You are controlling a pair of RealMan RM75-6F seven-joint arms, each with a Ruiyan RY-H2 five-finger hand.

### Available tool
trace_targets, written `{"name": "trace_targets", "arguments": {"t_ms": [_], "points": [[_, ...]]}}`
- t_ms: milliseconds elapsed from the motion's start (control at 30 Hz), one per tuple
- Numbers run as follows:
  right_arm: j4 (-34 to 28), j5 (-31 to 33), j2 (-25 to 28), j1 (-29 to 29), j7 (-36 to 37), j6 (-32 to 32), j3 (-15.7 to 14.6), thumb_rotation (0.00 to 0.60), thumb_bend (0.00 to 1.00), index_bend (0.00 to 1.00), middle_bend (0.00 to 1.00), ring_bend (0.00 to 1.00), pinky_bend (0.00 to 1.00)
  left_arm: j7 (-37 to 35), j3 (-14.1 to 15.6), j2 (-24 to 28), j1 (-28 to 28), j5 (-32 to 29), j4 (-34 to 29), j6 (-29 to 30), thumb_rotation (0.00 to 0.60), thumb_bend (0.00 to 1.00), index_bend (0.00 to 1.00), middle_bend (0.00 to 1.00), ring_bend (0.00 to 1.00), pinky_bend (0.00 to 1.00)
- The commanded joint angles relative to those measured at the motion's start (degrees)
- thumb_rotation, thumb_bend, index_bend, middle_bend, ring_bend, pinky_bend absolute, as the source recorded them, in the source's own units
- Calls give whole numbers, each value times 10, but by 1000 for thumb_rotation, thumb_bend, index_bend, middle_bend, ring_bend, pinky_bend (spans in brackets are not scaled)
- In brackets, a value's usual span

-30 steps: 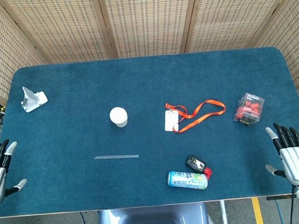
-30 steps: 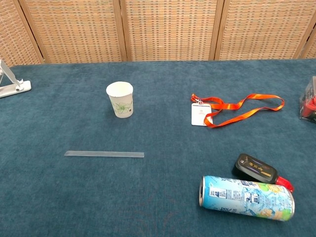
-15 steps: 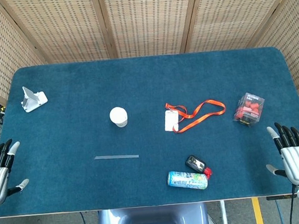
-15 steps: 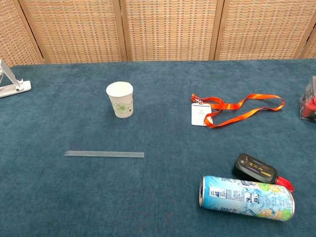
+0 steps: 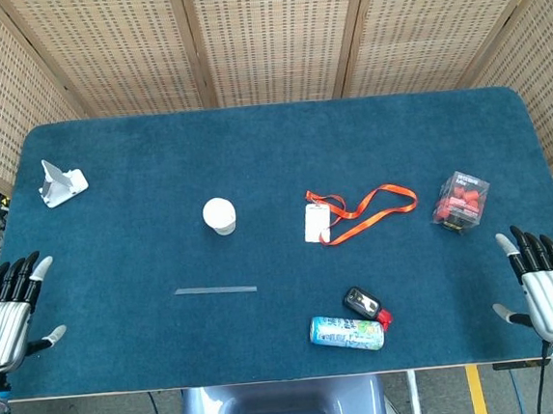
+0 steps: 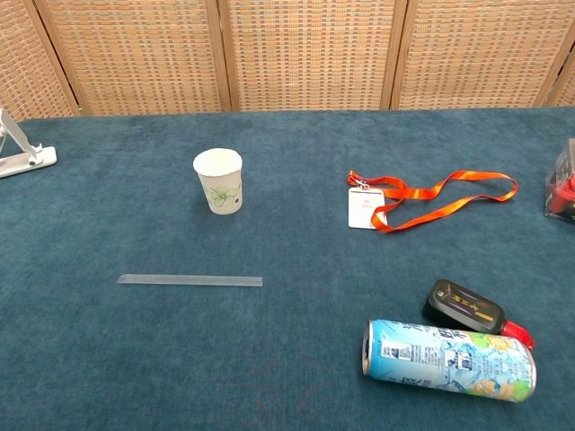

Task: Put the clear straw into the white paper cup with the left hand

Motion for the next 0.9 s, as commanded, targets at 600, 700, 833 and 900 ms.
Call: {"name": "trace_targets", "arguments": {"t_ms": [600, 700, 833, 900], "points": [[-1, 10, 11, 0, 36, -4, 5, 600, 43, 43, 0, 0, 0, 134, -62, -83, -158, -31, -91, -159, 600, 218, 359, 0, 0, 20], [-1, 10, 13, 0, 40, -5, 5, 600, 43, 43, 0, 0, 0, 156, -66, -95, -172, -45, -95, -173, 600, 229, 377, 0, 0, 20], [-2, 10, 15, -1, 47, -4, 6, 600, 43, 43, 0, 0, 0, 190, -71, -122, -195, -74, -93, -196, 600, 267, 395, 0, 0, 20], [-3, 9, 17, -1, 50, -3, 6, 600, 43, 43, 0, 0, 0, 208, -73, -135, -203, -91, -93, -204, 600, 266, 403, 0, 0, 20]]}}
